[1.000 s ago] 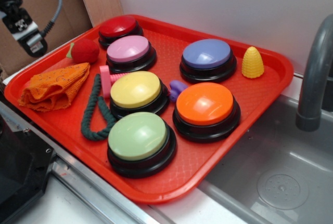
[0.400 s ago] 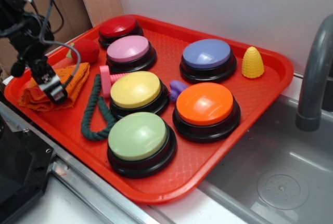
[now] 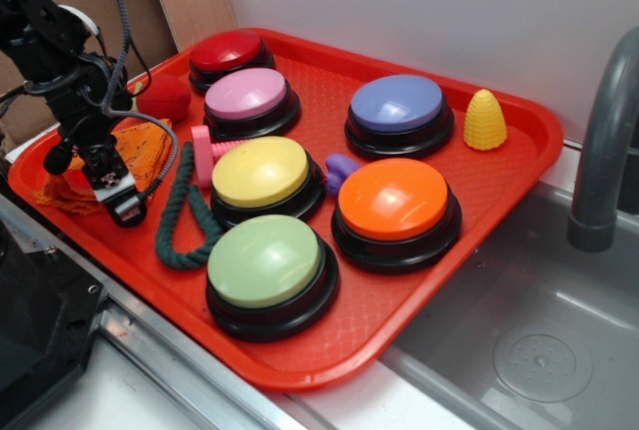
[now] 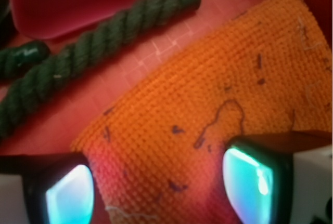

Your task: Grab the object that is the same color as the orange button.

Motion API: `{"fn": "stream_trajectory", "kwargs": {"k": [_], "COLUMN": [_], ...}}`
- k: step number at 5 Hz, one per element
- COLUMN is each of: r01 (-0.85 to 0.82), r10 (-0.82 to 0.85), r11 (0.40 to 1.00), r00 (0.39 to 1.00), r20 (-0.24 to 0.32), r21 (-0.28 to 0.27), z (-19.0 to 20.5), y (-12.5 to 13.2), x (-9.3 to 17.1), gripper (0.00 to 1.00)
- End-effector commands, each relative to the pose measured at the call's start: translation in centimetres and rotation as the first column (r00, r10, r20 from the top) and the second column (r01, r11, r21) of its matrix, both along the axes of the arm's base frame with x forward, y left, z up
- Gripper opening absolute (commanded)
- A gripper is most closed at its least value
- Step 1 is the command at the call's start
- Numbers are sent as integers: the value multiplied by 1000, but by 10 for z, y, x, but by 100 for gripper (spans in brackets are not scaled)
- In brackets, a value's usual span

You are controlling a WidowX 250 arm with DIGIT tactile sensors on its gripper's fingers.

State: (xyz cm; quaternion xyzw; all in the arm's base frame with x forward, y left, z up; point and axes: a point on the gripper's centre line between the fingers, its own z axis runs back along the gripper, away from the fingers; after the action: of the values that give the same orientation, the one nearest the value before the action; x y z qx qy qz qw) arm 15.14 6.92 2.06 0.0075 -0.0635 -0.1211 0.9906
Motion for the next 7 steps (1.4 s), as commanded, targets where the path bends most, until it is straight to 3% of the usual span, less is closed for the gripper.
{"fn": "stream_trajectory", "kwargs": {"k": [1, 4, 5, 6, 7], "r01": [-64, -99, -184, -288, -322], "r10": [63, 102, 189, 288, 328], "r11": [996, 986, 976, 957, 942], "r00": [998, 995, 981, 958, 943], "r20": [11, -16, -33, -14, 55], "r21": [56, 134, 120, -15, -95], "z": [1, 15, 41, 91, 143], "y": [-1, 4, 4, -8, -31], "x": [3, 7, 7, 15, 28], "gripper": [0, 0, 0, 0, 0]}}
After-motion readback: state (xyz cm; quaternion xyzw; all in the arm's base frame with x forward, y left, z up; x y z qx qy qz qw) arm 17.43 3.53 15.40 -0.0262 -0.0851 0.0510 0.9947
